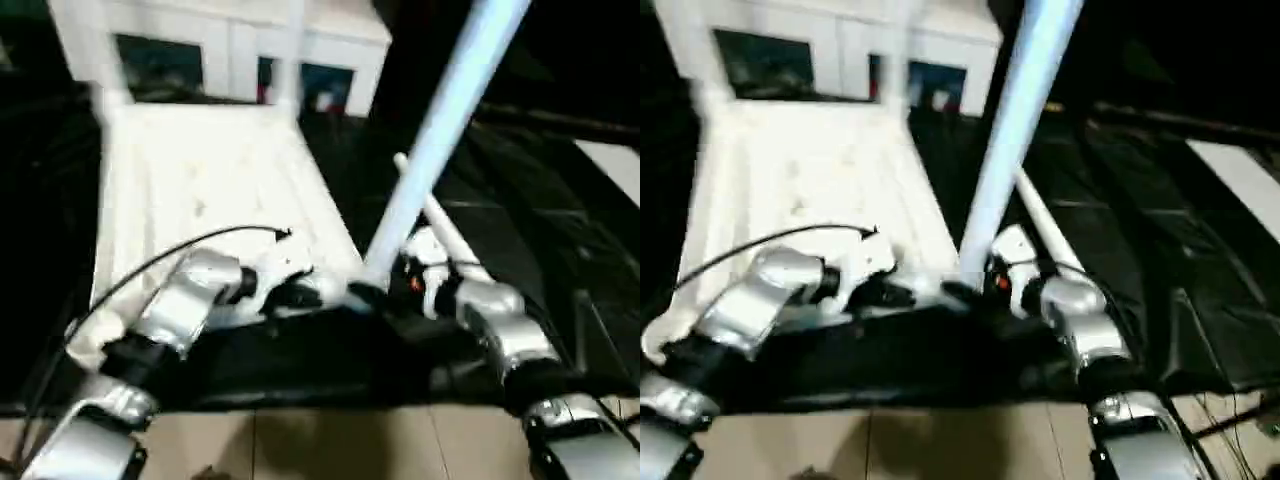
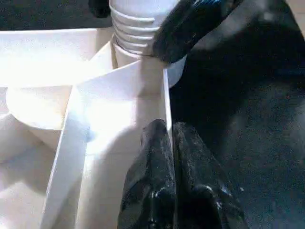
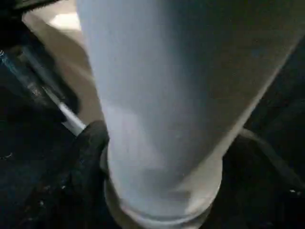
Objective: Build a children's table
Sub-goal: Rotate leg to tighten
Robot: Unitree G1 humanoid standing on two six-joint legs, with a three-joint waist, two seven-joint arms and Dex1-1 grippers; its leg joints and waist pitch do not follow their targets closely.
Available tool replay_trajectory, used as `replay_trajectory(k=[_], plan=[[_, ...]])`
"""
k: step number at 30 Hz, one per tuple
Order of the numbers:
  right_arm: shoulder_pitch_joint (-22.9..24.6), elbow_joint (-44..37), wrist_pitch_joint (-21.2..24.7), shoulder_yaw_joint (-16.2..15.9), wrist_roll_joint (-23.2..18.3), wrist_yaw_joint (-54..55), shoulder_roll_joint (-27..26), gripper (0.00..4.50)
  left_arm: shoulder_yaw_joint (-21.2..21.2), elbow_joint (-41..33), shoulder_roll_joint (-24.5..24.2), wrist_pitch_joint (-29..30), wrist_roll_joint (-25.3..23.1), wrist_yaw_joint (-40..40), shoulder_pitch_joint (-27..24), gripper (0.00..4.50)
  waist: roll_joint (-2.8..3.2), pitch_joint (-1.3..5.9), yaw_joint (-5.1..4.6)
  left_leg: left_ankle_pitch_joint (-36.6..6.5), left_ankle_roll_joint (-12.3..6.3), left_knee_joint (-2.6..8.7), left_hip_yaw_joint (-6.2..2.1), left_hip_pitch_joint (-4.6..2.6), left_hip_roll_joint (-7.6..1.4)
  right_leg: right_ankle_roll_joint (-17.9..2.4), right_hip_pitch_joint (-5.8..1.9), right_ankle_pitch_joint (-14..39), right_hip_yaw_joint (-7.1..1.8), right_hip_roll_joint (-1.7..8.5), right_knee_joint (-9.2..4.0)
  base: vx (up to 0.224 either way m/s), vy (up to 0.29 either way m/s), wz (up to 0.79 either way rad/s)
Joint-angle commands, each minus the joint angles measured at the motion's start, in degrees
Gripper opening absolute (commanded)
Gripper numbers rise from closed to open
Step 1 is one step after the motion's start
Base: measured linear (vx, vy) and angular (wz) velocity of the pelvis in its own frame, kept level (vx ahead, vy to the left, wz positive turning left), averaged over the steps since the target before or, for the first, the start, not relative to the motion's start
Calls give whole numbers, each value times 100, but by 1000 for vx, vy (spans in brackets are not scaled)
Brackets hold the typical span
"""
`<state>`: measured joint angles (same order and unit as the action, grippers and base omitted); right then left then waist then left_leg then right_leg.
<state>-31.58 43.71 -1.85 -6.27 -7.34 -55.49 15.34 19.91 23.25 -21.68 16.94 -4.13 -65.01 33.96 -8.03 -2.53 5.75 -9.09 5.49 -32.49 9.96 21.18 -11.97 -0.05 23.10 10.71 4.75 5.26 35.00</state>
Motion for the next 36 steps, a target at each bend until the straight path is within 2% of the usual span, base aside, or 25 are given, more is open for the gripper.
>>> replay_trajectory(k=[1,5,8,15,23,26,27,28,31,34,36], plan=[[-32,-138,-29,3,-27,-90,157,364,237,-110,140,-134,234,-285,-134,0,50,301,-18,-1289,-116,377,3,-71,-185,-1113,-241,1042,-272,301,-376,0,0,0],[-32,-146,-29,-12,-19,-168,142,364,223,-168,115,-142,246,-330,-162,0,21,302,-7,-1229,-122,364,12,-63,-174,-1081,-251,1104,-288,319,-379,0,0,0],[10,-172,-68,-44,9,-257,100,330,207,-226,99,-156,250,-371,-203,0,16,307,-5,-1133,-151,354,14,-66,-174,-1086,-252,1032,-287,314,-368,0,0,0],[15,-127,-85,13,-56,-270,64,284,190,-178,113,-208,219,-339,-216,0,5,313,-8,-1063,-154,346,13,-59,-168,-1064,-263,1025,-285,313,-358,0,0,0],[17,72,-63,224,-99,190,-84,274,134,-144,172,-99,211,-221,-241,0,21,311,-21,-1088,-133,348,13,-62,-165,-1079,-256,1036,-286,310,-355,0,0,0],[-76,484,-38,599,-167,1253,-327,273,-43,221,504,43,77,512,-97,0,11,302,-51,-1238,-47,357,3,-61,-160,-1035,-248,1312,-288,324,-383,0,0,0],[-125,674,-10,739,-167,1766,-425,273,-127,421,677,110,4,892,-9,0,10,286,-75,-1334,18,370,7,-73,-160,-997,-213,1492,-297,317,-409,0,0,0],[-139,725,-2,774,-164,1912,-452,273,-149,477,724,131,-19,999,17,0,30,290,-69,-1409,57,368,-5,-82,-160,-965,-217,1611,-294,324,-413,0,0,0],[-355,1330,161,1130,-200,3575,-759,273,-388,1069,1322,637,-177,2207,311,0,19,305,-83,-1437,143,362,-5,-92,-148,-882,-194,1677,-304,314,-413,0,0,0],[-520,1654,264,1274,-210,4381,-967,273,-506,1359,1688,896,-210,2795,455,0,32,333,-83,-1393,135,334,5,-86,-125,-833,-205,1390,-306,290,-391,0,0,0],[-725,1898,256,1340,-261,4765,-1198,273,-499,1520,1978,907,-230,3047,517,0,20,344,-73,-1216,8,311,21,-74,-114,-840,-210,1021,-317,280,-370,0,0,0]])
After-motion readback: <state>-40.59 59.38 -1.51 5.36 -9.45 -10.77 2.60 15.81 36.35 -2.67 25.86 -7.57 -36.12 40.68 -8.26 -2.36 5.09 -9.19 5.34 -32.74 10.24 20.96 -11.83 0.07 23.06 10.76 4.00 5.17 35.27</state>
